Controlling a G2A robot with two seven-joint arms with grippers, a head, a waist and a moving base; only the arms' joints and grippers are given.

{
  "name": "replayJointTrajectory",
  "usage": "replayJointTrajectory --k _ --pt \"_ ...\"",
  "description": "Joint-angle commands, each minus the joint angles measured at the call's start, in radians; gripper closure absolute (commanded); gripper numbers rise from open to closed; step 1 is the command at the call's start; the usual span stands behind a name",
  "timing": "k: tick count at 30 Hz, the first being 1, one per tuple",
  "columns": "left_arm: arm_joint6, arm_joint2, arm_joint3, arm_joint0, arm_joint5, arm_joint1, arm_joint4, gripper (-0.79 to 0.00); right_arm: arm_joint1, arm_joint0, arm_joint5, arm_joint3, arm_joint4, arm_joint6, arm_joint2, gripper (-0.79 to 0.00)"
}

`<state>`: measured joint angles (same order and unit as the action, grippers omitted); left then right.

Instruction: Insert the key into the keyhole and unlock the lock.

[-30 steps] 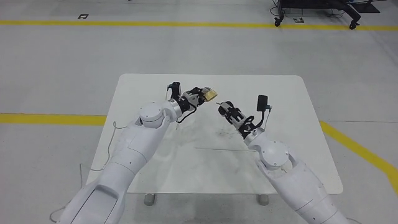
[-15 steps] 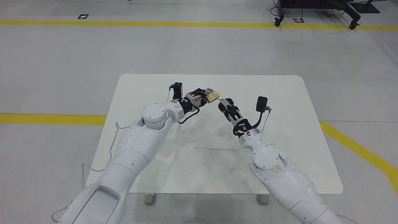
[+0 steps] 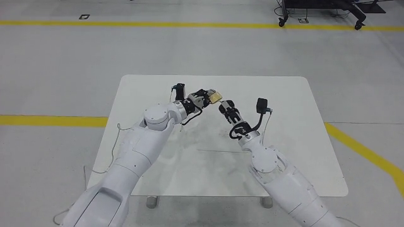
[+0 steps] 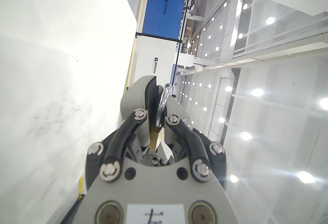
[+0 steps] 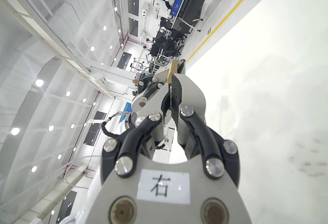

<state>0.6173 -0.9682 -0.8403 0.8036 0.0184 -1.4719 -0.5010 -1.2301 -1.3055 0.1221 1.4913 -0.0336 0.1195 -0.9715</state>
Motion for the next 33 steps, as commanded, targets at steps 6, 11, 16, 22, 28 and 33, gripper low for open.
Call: replayJointTrajectory --k 6,11,16,22,28,33 --pt "0.006 -0.005 0.004 0.001 0.0 -0.003 -0.002 0.0 -0.007 -0.011 0.002 0.011 0.04 -0.013 -0.001 0.0" --pt "0.007 -0.009 0.006 0.001 -0.001 -0.005 -0.002 0.0 -0.011 -0.02 0.003 0.022 0.066 -0.014 -0.006 0.0" --pt "0.017 -0.005 0.005 -0.001 -0.002 -0.007 0.016 0.0 -0.017 -0.022 -0.002 0.02 0.076 -0.018 -0.011 0.0" --pt "0.043 0.002 0.003 -0.003 -0.008 -0.008 0.042 0.0 -0.026 -0.008 -0.012 -0.003 0.075 -0.023 -0.019 0.0" --pt "0.044 -0.005 0.011 -0.005 -0.007 -0.009 0.039 0.0 -0.032 -0.008 -0.006 -0.005 0.074 -0.022 -0.033 -0.105" --pt "0.04 -0.009 0.012 -0.005 0.003 -0.011 0.037 0.0 -0.035 -0.018 -0.002 0.0 0.072 -0.031 -0.05 -0.332"
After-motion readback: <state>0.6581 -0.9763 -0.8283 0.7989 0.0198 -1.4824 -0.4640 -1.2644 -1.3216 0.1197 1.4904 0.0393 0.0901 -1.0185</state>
